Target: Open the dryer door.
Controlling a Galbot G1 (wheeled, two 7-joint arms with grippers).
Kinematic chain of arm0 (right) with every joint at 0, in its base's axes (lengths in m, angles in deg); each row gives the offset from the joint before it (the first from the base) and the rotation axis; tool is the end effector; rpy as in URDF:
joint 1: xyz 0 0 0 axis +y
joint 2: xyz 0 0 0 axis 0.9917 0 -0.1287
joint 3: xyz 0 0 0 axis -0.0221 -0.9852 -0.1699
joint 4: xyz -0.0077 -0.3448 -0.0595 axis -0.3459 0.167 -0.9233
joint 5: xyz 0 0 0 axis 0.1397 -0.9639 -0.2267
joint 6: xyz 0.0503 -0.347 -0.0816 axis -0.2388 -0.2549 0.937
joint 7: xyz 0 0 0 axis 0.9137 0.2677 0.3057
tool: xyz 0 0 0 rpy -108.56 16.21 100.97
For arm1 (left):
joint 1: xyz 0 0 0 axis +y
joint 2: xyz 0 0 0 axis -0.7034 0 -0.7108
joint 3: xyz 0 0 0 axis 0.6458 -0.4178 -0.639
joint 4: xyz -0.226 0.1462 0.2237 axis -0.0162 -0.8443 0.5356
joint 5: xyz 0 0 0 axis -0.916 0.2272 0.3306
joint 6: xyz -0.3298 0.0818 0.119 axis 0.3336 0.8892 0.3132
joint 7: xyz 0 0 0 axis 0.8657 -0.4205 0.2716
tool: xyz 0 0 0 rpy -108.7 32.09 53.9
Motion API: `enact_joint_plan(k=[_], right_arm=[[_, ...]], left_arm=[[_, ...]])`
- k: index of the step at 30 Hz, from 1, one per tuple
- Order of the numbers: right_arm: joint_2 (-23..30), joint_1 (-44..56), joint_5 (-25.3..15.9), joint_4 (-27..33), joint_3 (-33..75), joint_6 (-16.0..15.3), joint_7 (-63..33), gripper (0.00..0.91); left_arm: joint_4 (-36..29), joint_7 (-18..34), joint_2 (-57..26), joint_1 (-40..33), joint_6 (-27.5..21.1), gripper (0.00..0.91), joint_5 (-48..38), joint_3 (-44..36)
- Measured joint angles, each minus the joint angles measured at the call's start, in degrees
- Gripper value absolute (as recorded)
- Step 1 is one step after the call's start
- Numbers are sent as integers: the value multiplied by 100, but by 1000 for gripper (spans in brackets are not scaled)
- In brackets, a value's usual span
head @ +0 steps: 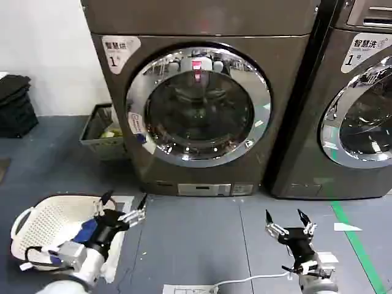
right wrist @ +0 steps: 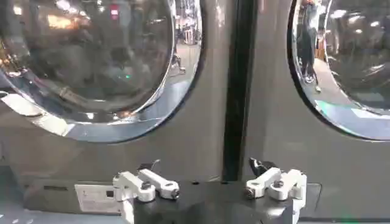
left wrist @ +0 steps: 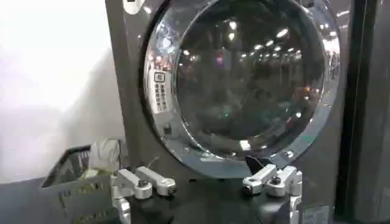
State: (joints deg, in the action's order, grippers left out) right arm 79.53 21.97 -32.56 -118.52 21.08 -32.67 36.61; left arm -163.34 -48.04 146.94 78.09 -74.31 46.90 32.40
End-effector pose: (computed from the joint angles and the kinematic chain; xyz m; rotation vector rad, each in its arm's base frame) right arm 0.1817 -0.0412 -0.2465 0.0654 -2.9304 0.0263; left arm 0.1597 0.0576 -0.1960 -0.1976 -3.0179 -0.1386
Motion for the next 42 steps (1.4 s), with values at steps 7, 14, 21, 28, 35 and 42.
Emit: enact_joint_plan(k=[7, 14, 21, 28, 35, 42], right_arm=[[-60, -87, 85, 5, -75, 60, 82, 907], [-321, -289, 629, 49, -232, 326, -74, 907], [-827, -644, 1312, 121, -483, 367, -251, 907], [-1523, -1228, 1905, 353, -828, 293, -230, 907], [-2373, -1918, 2444, 728, -1406, 415, -179, 907], [-3021, -2843, 2886, 1126, -2089, 496, -139, 907]], left_arm=[[-19, 0, -6, -17, -42, 907, -63, 8], [-24, -17, -28, -9, -39, 907, -18, 7], [-48, -18, -34, 26, -20, 907, 18, -6], [-68, -16, 9, 93, 26, 907, 90, -5], [-114, -16, 4, 114, 121, 907, 119, -12], [-192, -17, 25, 188, 179, 907, 120, -19]])
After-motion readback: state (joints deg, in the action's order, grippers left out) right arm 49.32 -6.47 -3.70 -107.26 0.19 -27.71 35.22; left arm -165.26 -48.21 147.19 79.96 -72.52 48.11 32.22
